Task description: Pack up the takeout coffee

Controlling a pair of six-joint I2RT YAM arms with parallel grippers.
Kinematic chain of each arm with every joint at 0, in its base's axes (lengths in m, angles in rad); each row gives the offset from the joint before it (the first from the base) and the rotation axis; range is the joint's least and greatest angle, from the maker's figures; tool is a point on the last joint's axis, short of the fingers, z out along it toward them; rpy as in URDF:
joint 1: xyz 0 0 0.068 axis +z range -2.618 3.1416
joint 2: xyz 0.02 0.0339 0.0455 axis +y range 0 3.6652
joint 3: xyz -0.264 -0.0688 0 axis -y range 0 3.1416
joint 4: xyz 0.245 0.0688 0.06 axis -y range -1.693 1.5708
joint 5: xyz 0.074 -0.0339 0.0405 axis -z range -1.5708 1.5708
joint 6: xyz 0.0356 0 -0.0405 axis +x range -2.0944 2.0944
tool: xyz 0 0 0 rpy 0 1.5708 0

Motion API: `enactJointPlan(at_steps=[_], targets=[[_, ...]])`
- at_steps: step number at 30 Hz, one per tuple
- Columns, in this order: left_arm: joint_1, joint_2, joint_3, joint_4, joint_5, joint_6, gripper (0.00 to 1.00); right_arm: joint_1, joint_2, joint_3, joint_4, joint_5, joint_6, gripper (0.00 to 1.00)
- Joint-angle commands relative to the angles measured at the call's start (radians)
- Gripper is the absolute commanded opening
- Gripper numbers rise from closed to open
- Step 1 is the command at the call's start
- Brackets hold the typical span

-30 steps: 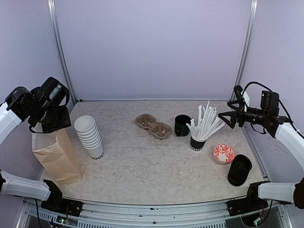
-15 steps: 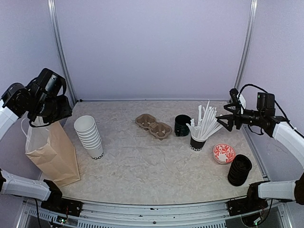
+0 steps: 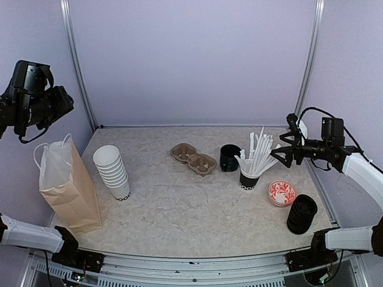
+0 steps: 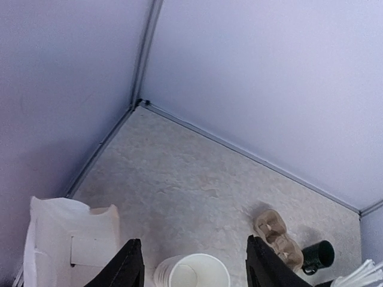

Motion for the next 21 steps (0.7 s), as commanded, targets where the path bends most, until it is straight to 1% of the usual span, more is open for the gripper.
enactJointPlan(at_steps=[1,6,9,13,16,18,21], targets=[[0.148,0.043,-0.025,-0.129,0.024,-0.022,0.58,0.015,-0.005,-0.007,-0.011,-0.020,-0.013,0.99],[0.232,0.049,-0.108,-0.156,0.075,-0.022,0.60,0.019,-0.001,-0.009,-0.014,-0.020,-0.020,0.99],[0.290,0.036,-0.167,-0.097,0.175,0.020,0.60,0.024,0.002,-0.010,-0.014,-0.020,-0.024,0.99],[0.343,0.042,-0.218,-0.046,0.218,0.053,0.59,0.029,0.011,-0.012,-0.020,-0.014,-0.034,0.99],[0.393,0.057,-0.254,-0.010,0.261,0.087,0.56,0.032,0.014,-0.012,-0.024,-0.012,-0.037,0.99],[0.418,0.077,-0.267,-0.007,0.259,0.098,0.55,0.033,0.015,-0.012,-0.025,-0.011,-0.039,0.99],[0.448,0.097,-0.293,0.009,0.276,0.117,0.49,0.033,0.016,-0.012,-0.027,-0.007,-0.043,0.99]])
